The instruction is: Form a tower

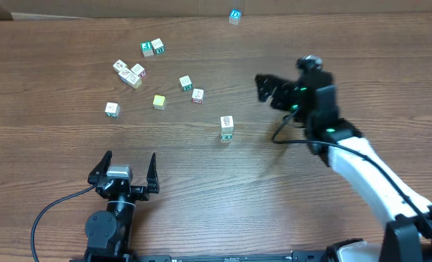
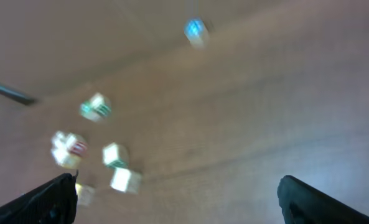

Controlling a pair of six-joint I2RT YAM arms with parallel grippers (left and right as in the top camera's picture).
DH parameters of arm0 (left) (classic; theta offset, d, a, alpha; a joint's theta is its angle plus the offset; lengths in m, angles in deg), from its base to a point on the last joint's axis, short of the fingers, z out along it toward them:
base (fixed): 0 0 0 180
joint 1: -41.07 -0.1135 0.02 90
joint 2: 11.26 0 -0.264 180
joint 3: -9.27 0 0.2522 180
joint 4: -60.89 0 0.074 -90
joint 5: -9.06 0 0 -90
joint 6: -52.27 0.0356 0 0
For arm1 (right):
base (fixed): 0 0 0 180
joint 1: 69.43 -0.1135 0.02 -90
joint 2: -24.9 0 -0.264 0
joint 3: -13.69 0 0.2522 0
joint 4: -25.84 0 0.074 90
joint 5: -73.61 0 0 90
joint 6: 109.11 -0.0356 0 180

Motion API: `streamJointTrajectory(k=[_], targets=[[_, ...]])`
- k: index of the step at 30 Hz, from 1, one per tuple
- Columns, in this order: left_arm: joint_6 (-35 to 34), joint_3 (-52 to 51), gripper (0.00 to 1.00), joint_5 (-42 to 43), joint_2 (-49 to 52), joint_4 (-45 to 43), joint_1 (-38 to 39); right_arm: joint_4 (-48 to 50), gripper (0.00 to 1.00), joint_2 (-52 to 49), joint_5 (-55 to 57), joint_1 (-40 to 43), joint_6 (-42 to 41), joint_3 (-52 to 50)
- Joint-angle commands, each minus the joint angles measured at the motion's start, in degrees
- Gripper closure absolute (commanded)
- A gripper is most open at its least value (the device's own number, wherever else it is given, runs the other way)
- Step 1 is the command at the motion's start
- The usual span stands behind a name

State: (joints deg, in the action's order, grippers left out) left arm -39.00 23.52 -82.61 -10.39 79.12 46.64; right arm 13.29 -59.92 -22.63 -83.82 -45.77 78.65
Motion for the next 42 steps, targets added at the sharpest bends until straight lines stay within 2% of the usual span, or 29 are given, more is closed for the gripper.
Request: streamJointTrajectory(k=[1,5,9,13,17,24,31,42], targets=[[0.92,-0.20,0.01,0.44,-0.61,-0.13,-0.39,1.73,0.00,5.01,-10.47,3.80,9.25,0.44],[0.92,-0.20,0.00,0.46,-0.59,-0.13,-0.39,-1.68,0.00,8.50,-10.73,5.16,15.91,0.44],[0.92,-0.20,0.01,0.46,-0.59,-0.13,-0.39,-9.86,0.00,10.47,-8.59,5.16,20.83,0.44],[0.92,-0.20,0.01,0.46,-0.59,-0.13,-0.39,-20.41,0.00,11.21,-2.64,5.16,20.96,0.39],[0.92,-0.20,0.01,0.44,-0.59,-0.13,-0.39,-25.83,0.00,11.43,1.33,5.16,20.98,0.31],[0.92,-0.20,0.01,0.46,-0.59,-0.13,-0.39,-26.97,0.00,13.14,1.86,5.16,25.14,-0.26],[0.92,-0.20,0.00,0.46,-0.59,-0.13,-0.39,-27.56,0.00,13.25,1.88,5.16,25.66,-1.38],[0.92,-0.20,0.00,0.46,-0.59,-0.13,-0.39,-21.92,0.00,15.52,1.07,5.16,25.66,-10.38]])
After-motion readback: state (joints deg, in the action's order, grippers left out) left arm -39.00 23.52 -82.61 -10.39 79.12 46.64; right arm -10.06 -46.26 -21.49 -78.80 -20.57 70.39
